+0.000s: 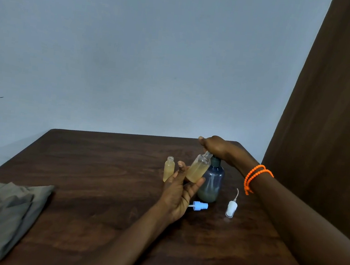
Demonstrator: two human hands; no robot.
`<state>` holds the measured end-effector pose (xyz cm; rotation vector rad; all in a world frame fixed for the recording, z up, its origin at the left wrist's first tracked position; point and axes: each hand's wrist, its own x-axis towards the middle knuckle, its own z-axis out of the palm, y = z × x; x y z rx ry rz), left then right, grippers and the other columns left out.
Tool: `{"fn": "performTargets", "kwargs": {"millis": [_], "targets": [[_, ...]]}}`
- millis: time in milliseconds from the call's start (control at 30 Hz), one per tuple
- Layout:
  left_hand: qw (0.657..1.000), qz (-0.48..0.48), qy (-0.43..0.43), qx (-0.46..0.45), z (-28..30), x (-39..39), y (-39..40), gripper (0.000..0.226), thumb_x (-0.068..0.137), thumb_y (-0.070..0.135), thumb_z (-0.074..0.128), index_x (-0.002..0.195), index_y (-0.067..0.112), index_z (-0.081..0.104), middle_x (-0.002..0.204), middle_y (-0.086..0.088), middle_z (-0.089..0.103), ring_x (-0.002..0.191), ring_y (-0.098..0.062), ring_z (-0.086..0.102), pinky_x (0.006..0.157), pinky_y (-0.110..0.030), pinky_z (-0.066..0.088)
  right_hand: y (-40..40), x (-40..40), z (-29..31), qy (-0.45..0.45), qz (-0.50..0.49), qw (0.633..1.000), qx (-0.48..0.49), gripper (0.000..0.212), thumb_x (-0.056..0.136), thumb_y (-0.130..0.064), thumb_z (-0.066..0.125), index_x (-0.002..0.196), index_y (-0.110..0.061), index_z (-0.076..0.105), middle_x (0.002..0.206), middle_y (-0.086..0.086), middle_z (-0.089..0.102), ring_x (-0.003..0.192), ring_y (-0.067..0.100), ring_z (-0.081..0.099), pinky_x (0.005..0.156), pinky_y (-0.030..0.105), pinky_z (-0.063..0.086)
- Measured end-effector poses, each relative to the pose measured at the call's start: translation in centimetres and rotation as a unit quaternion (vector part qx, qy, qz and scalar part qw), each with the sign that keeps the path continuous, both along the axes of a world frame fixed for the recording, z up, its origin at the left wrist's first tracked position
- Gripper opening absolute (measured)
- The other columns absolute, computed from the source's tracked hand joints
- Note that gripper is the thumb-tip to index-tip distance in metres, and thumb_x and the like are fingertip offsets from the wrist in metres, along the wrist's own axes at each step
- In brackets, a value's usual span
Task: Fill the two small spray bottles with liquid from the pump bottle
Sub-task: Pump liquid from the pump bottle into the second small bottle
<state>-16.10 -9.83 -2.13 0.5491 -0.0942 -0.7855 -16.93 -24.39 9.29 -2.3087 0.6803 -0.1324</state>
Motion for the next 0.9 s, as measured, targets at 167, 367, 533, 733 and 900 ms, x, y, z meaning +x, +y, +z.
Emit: {"fn": "performTargets", "kwargs": {"millis": [167,367,533,733,900], "targets": [[1.0,-0.007,-0.006,0.006,0.2,-0.3,0.1,0.03,0.1,0.031,0.058,0.11,0.003,0.064,0.121,-0.019,0.071,0.101,-0.025,0.075,0.073,-0.035,0.065,0.1,-0.5,0.4,0.016,-0.001,1.0,-0.004,0.036,0.103,-0.041,0.04,0.082,-0.013,0.049,0.085,0.002,0.05,0.073,0.015,0.046,0.066,0.029,0.035],[1.0,0.0,-0.009,0.005,0.3,-0.3,0.1,0.036,0.1,0.032,0.057,0.116,0.001,0.062,0.124,-0.02,0.071,0.109,-0.027,0.071,0.072,-0.034,0.064,0.1,-0.3,0.1,-0.009,-0.006,1.0,0.016,0.04,0.104,-0.044,0.037,0.076,-0.016,0.044,0.08,-0.001,0.045,0.071,0.014,0.045,0.064,0.029,0.035],[1.0,-0.002,-0.008,0.014,0.6,-0.7,0.2,0.029,0.101,0.032,0.055,0.112,0.005,0.06,0.12,-0.019,0.07,0.11,-0.029,0.069,0.074,-0.036,0.065,0.1,-0.5,0.6,0.019,0.009,1.0,0.007,0.037,0.104,-0.04,0.039,0.109,-0.008,0.056,0.104,0.005,0.05,0.094,0.019,0.049,0.082,0.031,0.039],[1.0,0.002,-0.013,0.012,0.5,-0.5,0.2,0.029,0.101,0.03,0.055,0.11,0.004,0.063,0.111,-0.016,0.076,0.104,-0.026,0.073,0.072,-0.035,0.065,0.0,-0.2,0.1,-0.013,-0.004,1.0,0.018,0.033,0.104,-0.04,0.039,0.082,-0.015,0.046,0.081,-0.001,0.045,0.072,0.013,0.045,0.064,0.028,0.035],[1.0,0.003,-0.013,0.011,0.6,-0.6,0.2,0.024,0.101,0.027,0.055,0.108,0.005,0.063,0.106,-0.015,0.077,0.096,-0.024,0.075,0.076,-0.037,0.065,0.3,-0.3,0.6,0.014,0.007,1.0,-0.005,0.041,0.105,-0.036,0.039,0.124,-0.004,0.055,0.118,0.01,0.054,0.099,0.02,0.05,0.085,0.032,0.04]]}}
